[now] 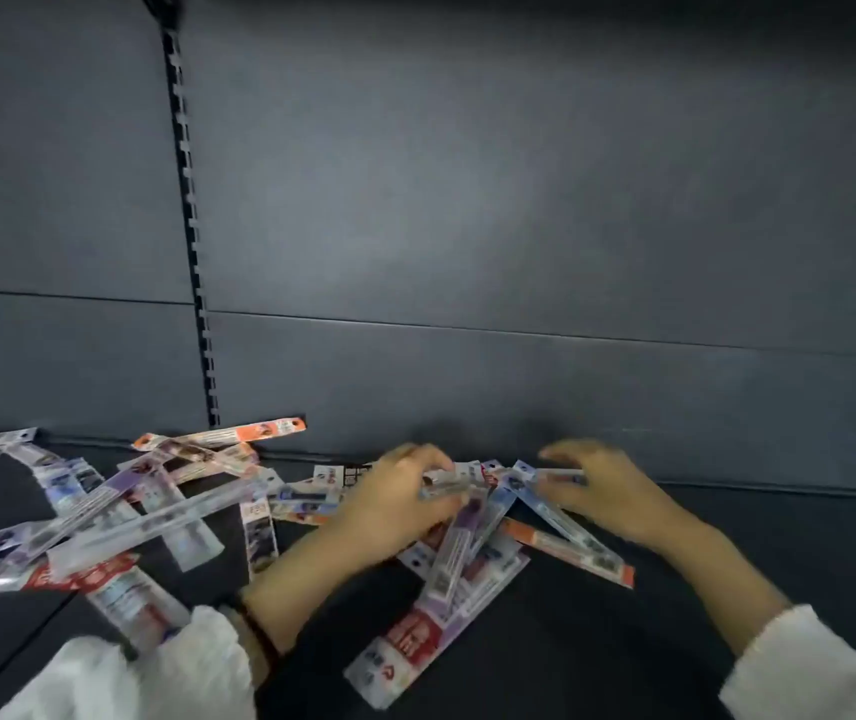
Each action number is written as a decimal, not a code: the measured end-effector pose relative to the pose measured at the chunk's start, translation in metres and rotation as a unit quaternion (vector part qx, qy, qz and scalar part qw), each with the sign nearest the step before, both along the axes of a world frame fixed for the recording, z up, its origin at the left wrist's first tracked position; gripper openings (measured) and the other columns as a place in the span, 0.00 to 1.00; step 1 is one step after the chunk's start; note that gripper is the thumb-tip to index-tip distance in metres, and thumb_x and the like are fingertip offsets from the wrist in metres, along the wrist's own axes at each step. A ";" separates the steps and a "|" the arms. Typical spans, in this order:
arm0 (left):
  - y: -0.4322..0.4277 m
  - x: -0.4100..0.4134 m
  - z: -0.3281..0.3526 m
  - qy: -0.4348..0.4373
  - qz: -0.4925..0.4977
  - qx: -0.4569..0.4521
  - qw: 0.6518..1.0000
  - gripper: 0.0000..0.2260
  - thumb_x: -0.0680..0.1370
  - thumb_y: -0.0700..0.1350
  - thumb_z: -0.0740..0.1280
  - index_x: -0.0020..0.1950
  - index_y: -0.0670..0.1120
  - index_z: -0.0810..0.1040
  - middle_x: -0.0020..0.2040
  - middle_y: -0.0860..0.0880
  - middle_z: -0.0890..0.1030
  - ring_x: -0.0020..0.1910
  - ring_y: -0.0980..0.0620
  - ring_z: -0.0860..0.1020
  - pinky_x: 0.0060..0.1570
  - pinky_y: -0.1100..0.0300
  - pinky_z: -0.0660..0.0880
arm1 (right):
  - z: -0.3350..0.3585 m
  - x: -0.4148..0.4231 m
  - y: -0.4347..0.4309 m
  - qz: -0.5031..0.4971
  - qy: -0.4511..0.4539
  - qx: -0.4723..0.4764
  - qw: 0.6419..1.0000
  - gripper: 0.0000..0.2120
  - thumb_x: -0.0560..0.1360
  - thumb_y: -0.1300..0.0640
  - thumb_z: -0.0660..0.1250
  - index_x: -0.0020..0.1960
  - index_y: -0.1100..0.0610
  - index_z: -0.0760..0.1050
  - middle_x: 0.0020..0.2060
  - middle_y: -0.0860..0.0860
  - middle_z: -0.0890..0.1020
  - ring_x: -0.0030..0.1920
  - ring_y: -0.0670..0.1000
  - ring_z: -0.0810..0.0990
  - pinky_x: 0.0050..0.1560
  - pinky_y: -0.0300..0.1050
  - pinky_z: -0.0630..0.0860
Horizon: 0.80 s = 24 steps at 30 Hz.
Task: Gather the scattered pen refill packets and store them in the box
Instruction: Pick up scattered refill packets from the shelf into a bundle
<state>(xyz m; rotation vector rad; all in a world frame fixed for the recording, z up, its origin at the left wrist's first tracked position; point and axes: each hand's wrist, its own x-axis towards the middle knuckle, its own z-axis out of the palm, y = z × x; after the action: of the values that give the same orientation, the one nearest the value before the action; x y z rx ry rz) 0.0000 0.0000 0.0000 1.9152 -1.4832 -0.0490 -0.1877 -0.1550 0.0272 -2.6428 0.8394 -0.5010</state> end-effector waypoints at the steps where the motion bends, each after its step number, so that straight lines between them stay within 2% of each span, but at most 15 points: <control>1: -0.005 0.000 -0.005 0.015 0.002 0.019 1.000 0.19 0.74 0.58 0.69 0.61 0.50 0.75 0.59 0.52 0.75 0.60 0.53 0.74 0.57 0.60 0.70 | -0.010 0.001 -0.006 -0.019 0.017 0.010 1.000 0.23 0.72 0.42 0.68 0.62 0.54 0.76 0.59 0.52 0.79 0.58 0.50 0.77 0.58 0.46 0.73; 3: -0.018 0.000 -0.013 -0.001 0.010 0.043 0.999 0.25 0.73 0.62 0.68 0.65 0.52 0.72 0.64 0.52 0.74 0.64 0.53 0.70 0.62 0.58 0.68 | -0.019 0.001 -0.014 -0.049 0.073 0.017 0.996 0.28 0.69 0.34 0.66 0.63 0.49 0.75 0.58 0.49 0.78 0.58 0.50 0.76 0.58 0.48 0.73; 5: -0.025 -0.003 -0.022 -0.036 0.012 0.063 0.997 0.28 0.72 0.65 0.66 0.68 0.54 0.69 0.67 0.54 0.72 0.67 0.54 0.66 0.64 0.59 0.63 | -0.025 0.004 -0.019 -0.068 0.111 0.012 0.991 0.30 0.68 0.33 0.66 0.65 0.48 0.73 0.59 0.48 0.76 0.59 0.50 0.74 0.59 0.49 0.73; 7: -0.029 -0.003 -0.031 -0.055 0.014 0.072 0.996 0.29 0.72 0.67 0.64 0.70 0.56 0.67 0.70 0.56 0.69 0.70 0.55 0.63 0.67 0.57 0.60 | -0.023 0.006 -0.022 -0.080 0.091 0.027 0.992 0.26 0.69 0.39 0.70 0.63 0.50 0.76 0.54 0.48 0.78 0.54 0.49 0.77 0.56 0.48 0.75; 9: -0.028 -0.004 -0.032 -0.051 0.016 0.062 0.997 0.29 0.73 0.66 0.64 0.70 0.56 0.67 0.70 0.56 0.69 0.70 0.55 0.63 0.68 0.56 0.60 | -0.021 0.007 -0.022 -0.086 0.076 0.067 0.991 0.19 0.69 0.45 0.73 0.57 0.50 0.80 0.43 0.45 0.80 0.43 0.46 0.79 0.46 0.45 0.77; 11: -0.028 -0.005 -0.031 -0.021 0.020 0.038 0.999 0.27 0.73 0.64 0.64 0.69 0.54 0.69 0.68 0.55 0.71 0.68 0.54 0.65 0.67 0.56 0.63 | -0.020 0.008 -0.019 -0.095 0.060 0.103 0.988 0.12 0.69 0.51 0.74 0.52 0.51 0.82 0.35 0.44 0.78 0.36 0.44 0.77 0.37 0.40 0.72; 13: -0.029 -0.004 -0.030 -0.005 0.024 0.015 1.000 0.24 0.74 0.62 0.65 0.67 0.53 0.72 0.66 0.54 0.73 0.67 0.54 0.67 0.65 0.56 0.64 | -0.017 0.008 -0.017 -0.099 0.040 0.118 0.987 0.08 0.69 0.54 0.74 0.47 0.53 0.82 0.33 0.45 0.78 0.34 0.44 0.76 0.34 0.37 0.70; 17: -0.027 -0.003 -0.026 0.007 0.021 -0.002 1.000 0.18 0.76 0.57 0.66 0.64 0.52 0.76 0.63 0.53 0.76 0.65 0.53 0.68 0.63 0.58 0.64 | -0.008 0.010 -0.012 -0.098 0.008 0.153 0.983 0.03 0.72 0.56 0.72 0.43 0.53 0.78 0.35 0.46 0.77 0.37 0.44 0.75 0.36 0.39 0.70; 19: -0.027 -0.002 -0.022 0.026 0.014 -0.025 0.999 0.16 0.76 0.54 0.67 0.62 0.50 0.78 0.60 0.53 0.77 0.63 0.53 0.69 0.61 0.59 0.66 | -0.003 0.013 -0.010 -0.096 -0.049 0.180 0.978 0.02 0.73 0.57 0.71 0.43 0.55 0.78 0.36 0.48 0.77 0.37 0.46 0.75 0.37 0.41 0.71; 21: -0.027 -0.005 -0.013 0.054 0.005 -0.053 0.997 0.16 0.77 0.53 0.67 0.62 0.49 0.79 0.57 0.56 0.77 0.60 0.57 0.70 0.60 0.61 0.67 | 0.002 0.019 0.000 -0.077 -0.151 0.240 0.956 0.03 0.74 0.58 0.70 0.46 0.58 0.79 0.39 0.52 0.80 0.39 0.48 0.78 0.39 0.40 0.73; 22: -0.027 -0.008 -0.008 0.089 -0.011 -0.066 0.994 0.15 0.77 0.53 0.66 0.60 0.48 0.79 0.56 0.57 0.78 0.58 0.59 0.72 0.60 0.61 0.69 | 0.004 0.023 0.007 -0.058 -0.201 0.281 0.937 0.05 0.75 0.59 0.70 0.48 0.60 0.79 0.41 0.54 0.82 0.40 0.49 0.79 0.40 0.40 0.75; 24: -0.027 -0.014 0.001 0.226 -0.057 -0.077 0.969 0.14 0.78 0.54 0.65 0.59 0.50 0.80 0.54 0.57 0.83 0.54 0.61 0.79 0.59 0.58 0.75 | 0.006 0.032 0.022 -0.017 -0.275 0.356 0.893 0.06 0.75 0.60 0.69 0.51 0.62 0.79 0.42 0.56 0.83 0.39 0.50 0.82 0.40 0.42 0.79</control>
<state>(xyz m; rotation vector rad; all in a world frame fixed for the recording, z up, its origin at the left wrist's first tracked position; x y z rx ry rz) -0.0139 -0.0269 0.0005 1.5624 -1.2412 -0.3862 -0.1553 -0.1326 0.0328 -1.6940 0.7006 -0.7316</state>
